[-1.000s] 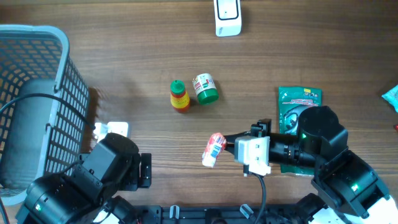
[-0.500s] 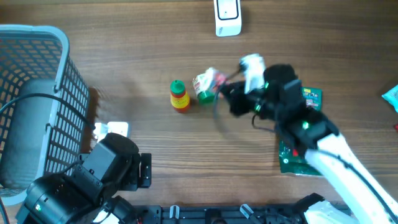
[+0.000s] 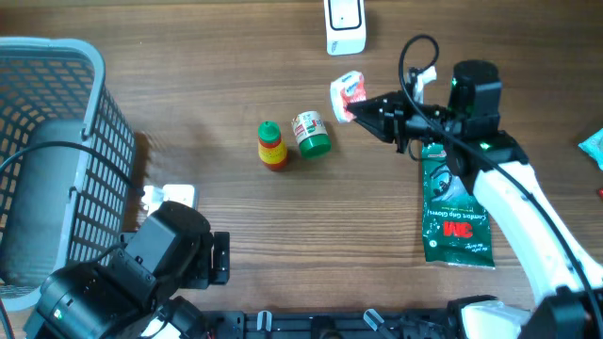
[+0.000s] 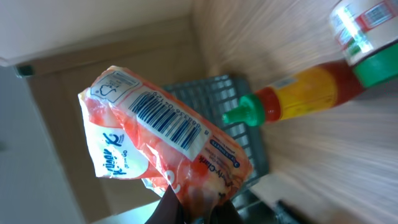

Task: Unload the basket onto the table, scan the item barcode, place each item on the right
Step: 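Lift the Kleenex pack with the right gripper toward the scanner, then hold the Kleenex pack barcode in front of the white scanner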

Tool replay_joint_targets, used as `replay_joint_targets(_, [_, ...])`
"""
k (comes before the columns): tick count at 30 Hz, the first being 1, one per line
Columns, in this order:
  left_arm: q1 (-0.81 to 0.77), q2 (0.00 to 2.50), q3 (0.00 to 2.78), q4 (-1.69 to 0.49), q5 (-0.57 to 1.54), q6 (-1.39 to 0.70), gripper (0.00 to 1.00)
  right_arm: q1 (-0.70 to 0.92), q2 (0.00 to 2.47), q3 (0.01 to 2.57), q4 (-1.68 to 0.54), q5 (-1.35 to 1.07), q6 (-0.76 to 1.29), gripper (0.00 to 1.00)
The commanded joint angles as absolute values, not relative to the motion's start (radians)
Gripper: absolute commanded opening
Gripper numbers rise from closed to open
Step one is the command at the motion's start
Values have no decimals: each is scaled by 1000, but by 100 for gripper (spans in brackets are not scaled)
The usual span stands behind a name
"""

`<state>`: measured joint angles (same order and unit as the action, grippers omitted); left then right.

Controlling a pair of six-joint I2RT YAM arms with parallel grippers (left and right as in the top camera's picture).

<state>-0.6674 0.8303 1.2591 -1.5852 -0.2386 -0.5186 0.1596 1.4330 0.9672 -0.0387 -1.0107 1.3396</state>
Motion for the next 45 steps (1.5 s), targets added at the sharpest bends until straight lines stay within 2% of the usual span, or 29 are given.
replay_joint_targets(1, [-670, 826, 1256, -1583, -248, -536, 100, 151, 1616, 974, 232, -1171, 1680, 4])
replay_joint_targets(3, [-670, 826, 1256, -1582, -248, -536, 100, 151, 1760, 979, 594, -1171, 1891, 5])
replay_joint_targets(5, [-670, 826, 1256, -1582, -248, -536, 100, 149, 1882, 1005, 849, -1152, 2053, 5])
replay_joint_targets(6, [-670, 826, 1256, -1583, -248, -536, 100, 148, 1931, 1026, 914, -1137, 2071, 5])
replay_joint_targets(10, [-670, 826, 1256, -1582, -248, -536, 100, 146, 2121, 1202, 909, -1056, 2072, 5])
replay_joint_targets(19, [-670, 826, 1256, -1582, -248, -536, 100, 137, 2329, 1562, 624, -789, 2066, 5])
replay_joint_targets(24, [-670, 826, 1256, -1582, -248, -536, 100, 138, 2404, 1668, 575, -661, 2040, 5])
replay_joint_targets(30, [-670, 826, 1256, -1583, -248, -536, 100, 144, 2514, 1776, 579, -669, 2019, 5])
replay_joint_targets(34, [-670, 826, 1256, -1583, -248, -536, 100, 142, 2495, 1824, 500, -703, 1744, 5])
replay_joint_targets(37, [-670, 826, 1256, -1582, -248, -536, 100, 130, 2432, 1834, 387, -754, 1647, 5])
replay_joint_targets(41, [-670, 826, 1256, -1582, -248, -536, 100, 70, 2282, 1834, 110, -762, 1436, 4])
replay_joint_targets(43, [-670, 826, 1256, -1582, -248, -536, 100, 23, 2197, 1834, -68, -682, 1304, 5])
replay_joint_targets(45, [-670, 826, 1256, -1582, -248, -536, 100, -37, 2097, 1834, -299, -497, 1176, 5])
